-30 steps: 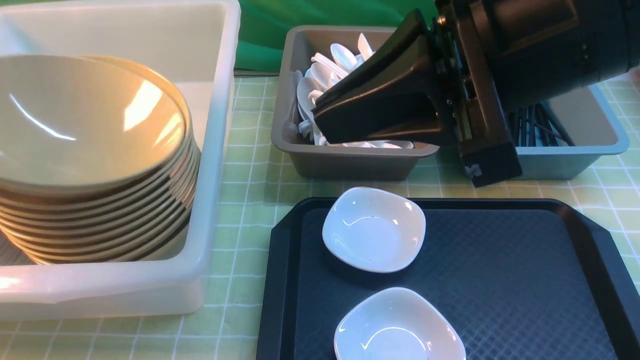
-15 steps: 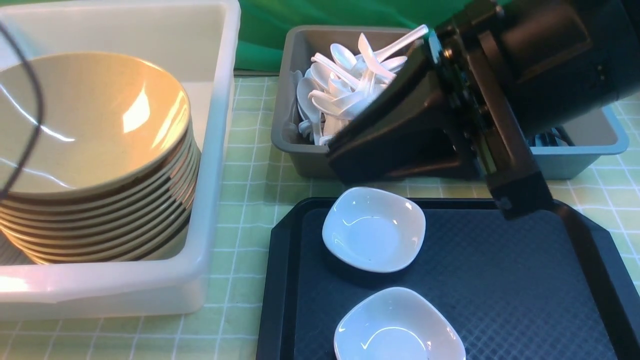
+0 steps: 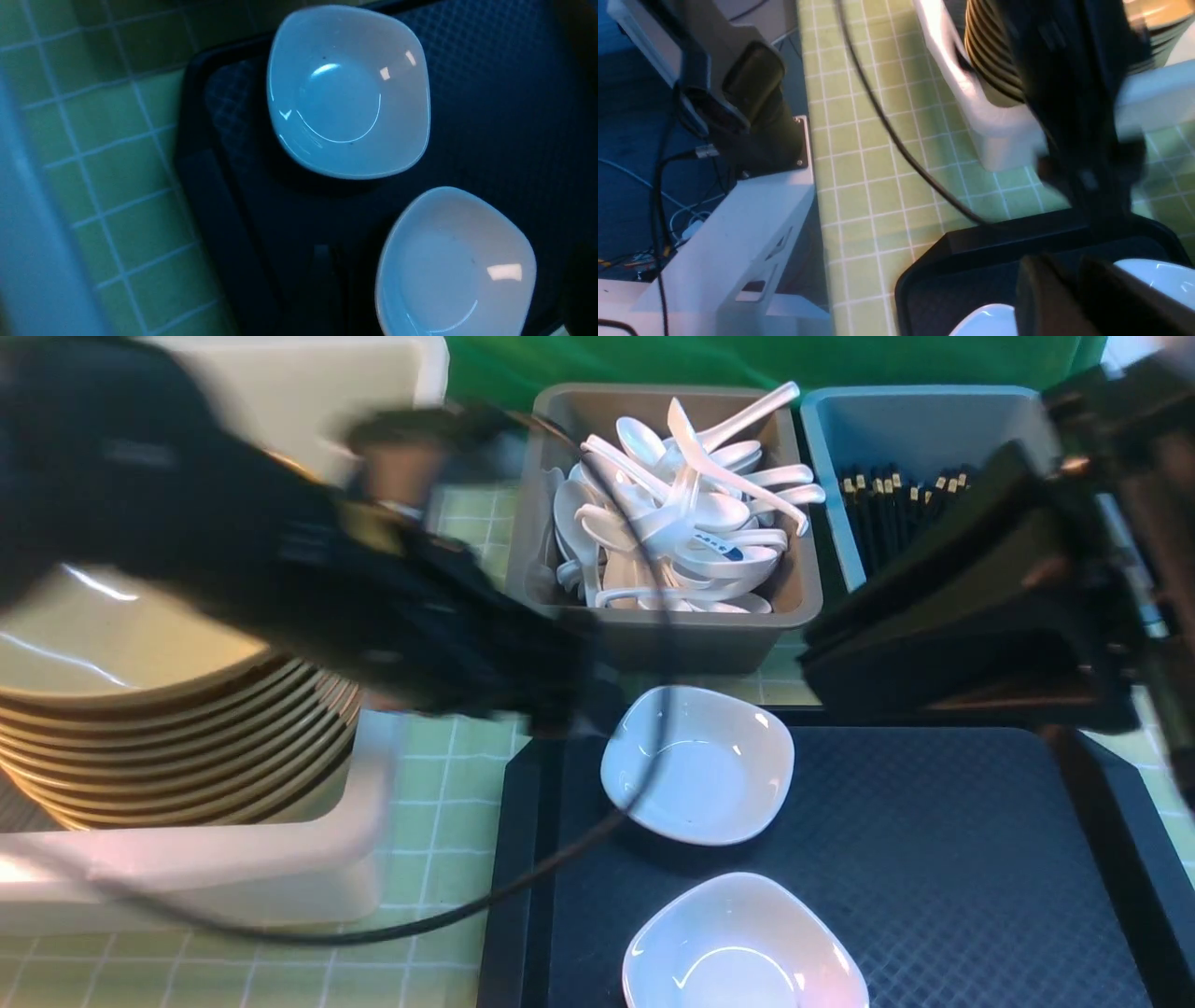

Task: On green table put chopsticks spoon bowls plates into blue grey white boxes.
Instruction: 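Place the tan bowl onto the bowl stack in the left bin with the left gripper, then grasp the small white bowl on the black tray by its rim with the left gripper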

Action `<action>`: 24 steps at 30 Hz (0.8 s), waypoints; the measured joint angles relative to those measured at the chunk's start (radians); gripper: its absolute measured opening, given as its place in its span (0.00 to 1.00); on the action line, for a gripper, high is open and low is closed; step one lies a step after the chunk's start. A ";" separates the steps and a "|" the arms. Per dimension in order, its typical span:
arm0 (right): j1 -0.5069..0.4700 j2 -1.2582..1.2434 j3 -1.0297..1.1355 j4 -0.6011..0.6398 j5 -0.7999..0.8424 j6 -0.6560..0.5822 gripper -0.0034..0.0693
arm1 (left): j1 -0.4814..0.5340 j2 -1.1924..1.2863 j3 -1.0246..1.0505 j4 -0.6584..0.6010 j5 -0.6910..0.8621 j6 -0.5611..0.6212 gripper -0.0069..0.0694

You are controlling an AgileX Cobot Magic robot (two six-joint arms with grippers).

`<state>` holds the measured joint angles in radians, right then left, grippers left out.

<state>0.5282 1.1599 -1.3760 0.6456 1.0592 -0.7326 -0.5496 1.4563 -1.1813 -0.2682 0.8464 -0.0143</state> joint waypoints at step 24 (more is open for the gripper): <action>0.001 -0.017 0.002 -0.001 0.020 -0.007 0.23 | 0.065 0.550 -0.228 -0.046 -0.071 0.006 0.66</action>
<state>0.5290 1.1425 -1.3740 0.6448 1.0788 -0.7395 -0.4844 2.0067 -1.4097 -0.3143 0.7756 -0.0080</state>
